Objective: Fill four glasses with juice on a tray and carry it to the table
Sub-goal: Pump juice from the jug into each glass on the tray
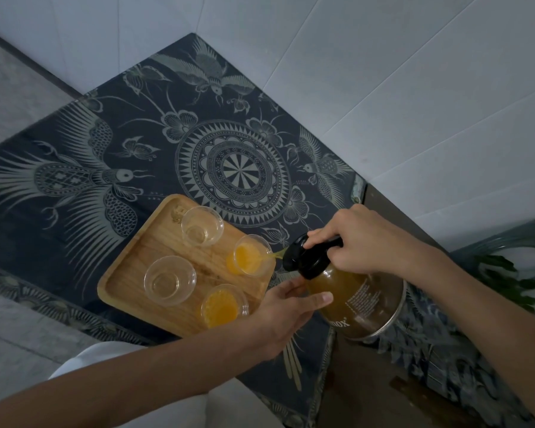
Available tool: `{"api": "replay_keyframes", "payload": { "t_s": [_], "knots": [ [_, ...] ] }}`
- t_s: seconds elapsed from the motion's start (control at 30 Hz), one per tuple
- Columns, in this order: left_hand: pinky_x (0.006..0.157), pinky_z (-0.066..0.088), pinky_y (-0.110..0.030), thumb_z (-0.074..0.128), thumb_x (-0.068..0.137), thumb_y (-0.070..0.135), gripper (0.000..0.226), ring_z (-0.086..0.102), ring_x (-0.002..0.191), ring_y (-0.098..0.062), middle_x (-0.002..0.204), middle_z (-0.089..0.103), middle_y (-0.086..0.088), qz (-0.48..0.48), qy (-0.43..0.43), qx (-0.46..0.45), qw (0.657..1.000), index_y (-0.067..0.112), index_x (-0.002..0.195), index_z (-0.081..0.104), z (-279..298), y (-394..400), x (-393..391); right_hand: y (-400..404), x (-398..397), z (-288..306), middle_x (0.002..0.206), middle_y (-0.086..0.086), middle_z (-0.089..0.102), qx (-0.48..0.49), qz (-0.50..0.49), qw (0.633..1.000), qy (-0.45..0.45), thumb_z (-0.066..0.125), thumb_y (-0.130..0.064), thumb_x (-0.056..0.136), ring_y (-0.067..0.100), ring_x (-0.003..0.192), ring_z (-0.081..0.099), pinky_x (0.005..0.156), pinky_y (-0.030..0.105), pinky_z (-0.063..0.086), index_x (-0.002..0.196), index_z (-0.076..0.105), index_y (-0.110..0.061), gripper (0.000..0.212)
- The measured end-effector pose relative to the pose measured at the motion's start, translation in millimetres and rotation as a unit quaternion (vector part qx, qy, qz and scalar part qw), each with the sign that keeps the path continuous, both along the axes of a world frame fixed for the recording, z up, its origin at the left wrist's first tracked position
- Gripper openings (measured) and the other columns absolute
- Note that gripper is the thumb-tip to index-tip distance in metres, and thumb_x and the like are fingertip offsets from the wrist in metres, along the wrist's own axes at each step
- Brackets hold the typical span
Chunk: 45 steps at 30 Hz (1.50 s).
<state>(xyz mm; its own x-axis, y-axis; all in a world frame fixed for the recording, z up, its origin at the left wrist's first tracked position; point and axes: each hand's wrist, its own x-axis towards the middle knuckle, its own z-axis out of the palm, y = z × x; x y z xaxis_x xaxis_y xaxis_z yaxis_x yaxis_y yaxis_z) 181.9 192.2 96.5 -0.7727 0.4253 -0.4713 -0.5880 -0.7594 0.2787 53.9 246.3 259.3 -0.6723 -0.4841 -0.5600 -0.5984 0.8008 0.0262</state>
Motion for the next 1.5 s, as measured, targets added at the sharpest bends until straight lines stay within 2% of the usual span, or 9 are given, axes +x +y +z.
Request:
{"api": "replay_keyframes", "payload": {
  "t_s": [0.23,0.4,0.57,0.73,0.87,1.07,1.23,1.33,1.5],
  "knots": [
    [0.101,0.056,-0.031,0.085,0.079,0.004,0.065,0.071,0.116,-0.017,0.129,0.074,-0.003,-0.002,0.000,0.000,1.000,0.014,0.137,0.058,0,-1,0,2,1,-1,0.119,-0.023,0.073,-0.002,-0.008,1.000,0.001,0.054,-0.007,0.076,-0.007,0.060,0.061,0.040,0.013,0.042,0.113,0.075,-0.048,0.059],
    [0.079,0.060,-0.020,0.084,0.080,0.002,0.057,0.076,0.106,-0.014,0.119,0.079,0.000,0.002,0.004,-0.013,1.000,0.015,0.130,0.062,2,-2,1,7,5,1,0.121,-0.021,0.073,-0.035,-0.020,0.999,-0.001,0.055,-0.005,0.077,-0.011,0.056,0.060,0.041,0.013,0.043,0.113,0.076,-0.046,0.058],
    [0.073,0.061,-0.018,0.090,0.074,0.006,0.077,0.067,0.119,-0.017,0.133,0.069,0.000,0.030,0.014,-0.075,0.997,0.019,0.141,0.056,7,-5,-1,24,11,5,0.124,-0.021,0.070,-0.095,-0.032,0.995,0.022,0.058,-0.003,0.078,0.018,0.043,0.058,0.047,0.030,0.055,0.112,0.076,-0.046,0.057],
    [0.104,0.055,-0.036,0.098,0.063,0.011,0.087,0.061,0.130,-0.019,0.134,0.069,0.003,0.057,0.050,-0.150,0.986,0.025,0.140,0.059,10,-9,-4,46,23,8,0.126,-0.023,0.068,-0.195,-0.055,0.978,0.053,0.062,-0.001,0.080,0.015,0.054,0.069,0.054,0.034,0.060,0.111,0.075,-0.048,0.058],
    [0.111,0.050,-0.050,0.099,0.055,0.026,0.093,0.062,0.131,-0.020,0.134,0.072,0.003,0.069,0.110,-0.194,0.972,0.025,0.140,0.061,20,-18,-5,58,36,10,0.127,-0.021,0.069,-0.276,-0.072,0.953,0.103,0.066,0.000,0.080,-0.002,0.088,0.073,0.071,0.017,0.060,0.114,0.076,-0.043,0.056],
    [0.083,0.057,-0.017,0.096,0.069,0.021,0.078,0.065,0.114,0.007,0.119,0.074,0.024,0.094,0.155,-0.285,0.941,0.030,0.139,0.062,33,-44,-4,54,44,5,0.129,-0.015,0.070,-0.363,-0.075,0.920,0.129,0.066,0.003,0.081,0.015,0.090,0.076,0.076,0.037,0.064,0.116,0.076,-0.036,0.054],
    [0.103,0.056,-0.037,0.092,0.074,0.017,0.070,0.060,0.130,-0.008,0.132,0.071,0.011,0.120,0.142,-0.317,0.930,0.027,0.138,0.065,31,-63,3,30,38,0,0.125,-0.016,0.071,-0.382,-0.050,0.916,0.108,0.064,0.003,0.079,-0.003,0.106,0.068,0.083,0.013,0.057,0.114,0.079,-0.034,0.053],
    [0.110,0.051,-0.048,0.092,0.074,0.023,0.069,0.060,0.132,-0.015,0.134,0.071,0.008,0.117,0.145,-0.322,0.928,0.029,0.137,0.065,28,-76,10,13,32,-5,0.124,-0.023,0.070,-0.369,-0.042,0.924,0.086,0.063,-0.002,0.079,0.002,0.103,0.071,0.085,0.020,0.059,0.113,0.078,-0.040,0.053],
    [0.089,0.060,-0.028,0.091,0.071,0.027,0.062,0.069,0.122,-0.014,0.126,0.076,0.005,0.121,0.117,-0.319,0.933,0.034,0.129,0.069,23,-92,19,-17,23,-19,0.122,-0.023,0.072,-0.339,-0.013,0.939,0.060,0.063,-0.008,0.077,0.003,0.097,0.073,0.080,0.024,0.061,0.112,0.077,-0.043,0.051]
  ]
}}
